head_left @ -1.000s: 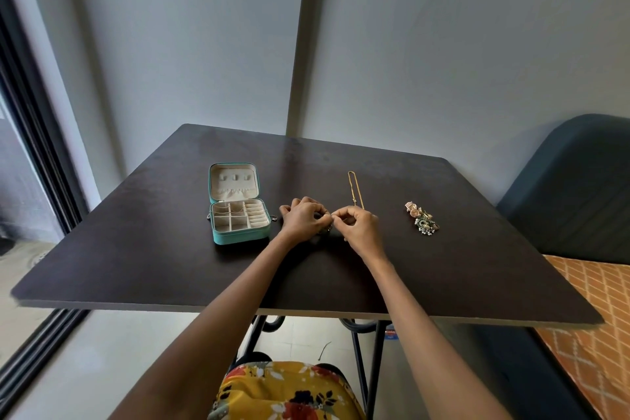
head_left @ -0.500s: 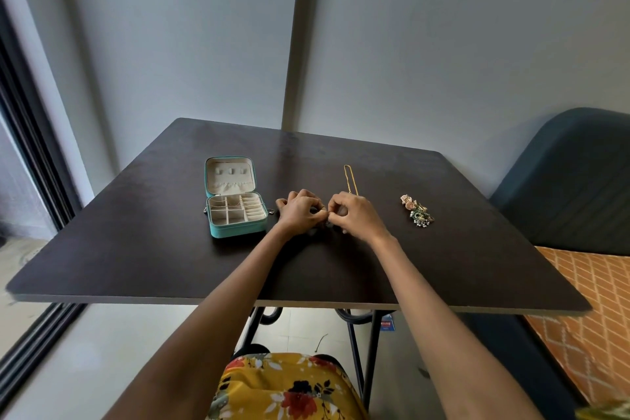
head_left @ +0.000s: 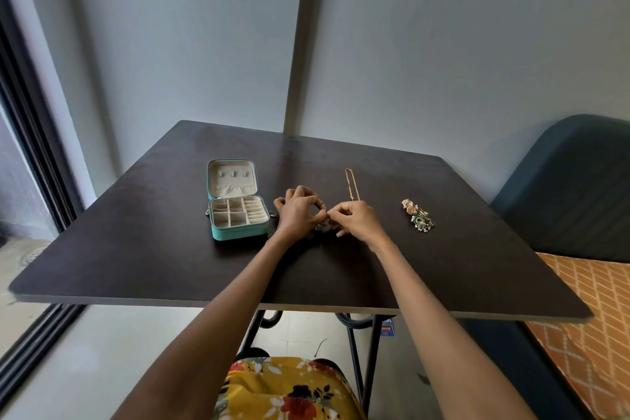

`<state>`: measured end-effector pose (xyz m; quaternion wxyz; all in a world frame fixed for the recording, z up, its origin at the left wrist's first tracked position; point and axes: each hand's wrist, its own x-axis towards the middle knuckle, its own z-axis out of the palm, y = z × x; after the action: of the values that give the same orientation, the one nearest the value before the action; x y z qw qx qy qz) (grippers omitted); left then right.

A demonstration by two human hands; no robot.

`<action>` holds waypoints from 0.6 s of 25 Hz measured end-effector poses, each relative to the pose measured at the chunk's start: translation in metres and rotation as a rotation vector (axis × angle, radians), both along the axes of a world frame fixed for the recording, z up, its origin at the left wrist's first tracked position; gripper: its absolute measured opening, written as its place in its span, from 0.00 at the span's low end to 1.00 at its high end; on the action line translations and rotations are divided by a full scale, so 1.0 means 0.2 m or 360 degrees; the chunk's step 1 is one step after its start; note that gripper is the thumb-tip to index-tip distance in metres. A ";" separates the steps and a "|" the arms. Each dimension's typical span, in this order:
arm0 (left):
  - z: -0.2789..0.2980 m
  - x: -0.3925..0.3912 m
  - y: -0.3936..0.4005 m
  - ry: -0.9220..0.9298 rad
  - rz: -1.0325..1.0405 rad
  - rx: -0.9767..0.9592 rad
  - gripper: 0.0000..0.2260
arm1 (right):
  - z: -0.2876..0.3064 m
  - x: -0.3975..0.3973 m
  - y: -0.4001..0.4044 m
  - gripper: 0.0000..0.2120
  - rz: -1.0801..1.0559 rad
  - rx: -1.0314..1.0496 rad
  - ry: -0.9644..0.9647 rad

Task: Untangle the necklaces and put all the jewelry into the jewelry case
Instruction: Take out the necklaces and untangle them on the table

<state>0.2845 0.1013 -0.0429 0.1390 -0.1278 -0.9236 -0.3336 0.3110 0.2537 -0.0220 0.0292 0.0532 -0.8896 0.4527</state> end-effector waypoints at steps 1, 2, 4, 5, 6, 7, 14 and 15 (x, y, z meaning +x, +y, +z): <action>0.00 0.01 0.00 0.0050 -0.0002 -0.0021 0.06 | 0.00 0.00 0.00 0.08 0.0004 -0.0190 -0.0110; 0.00 0.01 0.00 0.0097 -0.0006 -0.0040 0.07 | -0.01 0.00 0.00 0.09 -0.0004 -0.0351 -0.0196; 0.01 0.02 0.00 0.0178 -0.0008 -0.0076 0.07 | -0.01 -0.01 0.00 0.12 -0.0026 -0.0466 -0.0285; 0.01 0.02 0.00 0.0203 -0.0004 -0.0092 0.07 | -0.01 -0.02 -0.01 0.12 -0.0027 -0.0460 -0.0316; 0.01 0.02 0.00 0.0220 0.0003 -0.0104 0.07 | 0.00 -0.02 -0.01 0.12 -0.0030 -0.0448 -0.0351; 0.01 0.02 0.00 0.0233 0.0010 -0.0116 0.07 | 0.01 -0.03 -0.02 0.11 -0.0035 -0.0447 -0.0383; 0.01 0.03 0.00 0.0324 -0.0010 -0.0233 0.08 | 0.03 -0.03 -0.04 0.08 -0.0066 -0.0504 -0.0397; 0.00 0.02 0.00 0.0316 -0.0023 -0.0251 0.08 | 0.03 -0.03 -0.04 0.09 -0.0059 -0.0497 -0.0400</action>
<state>0.2892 0.1013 -0.0423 0.2169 -0.1773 -0.9277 -0.2467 0.3042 0.2454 -0.0162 -0.0659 -0.0254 -0.8061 0.5875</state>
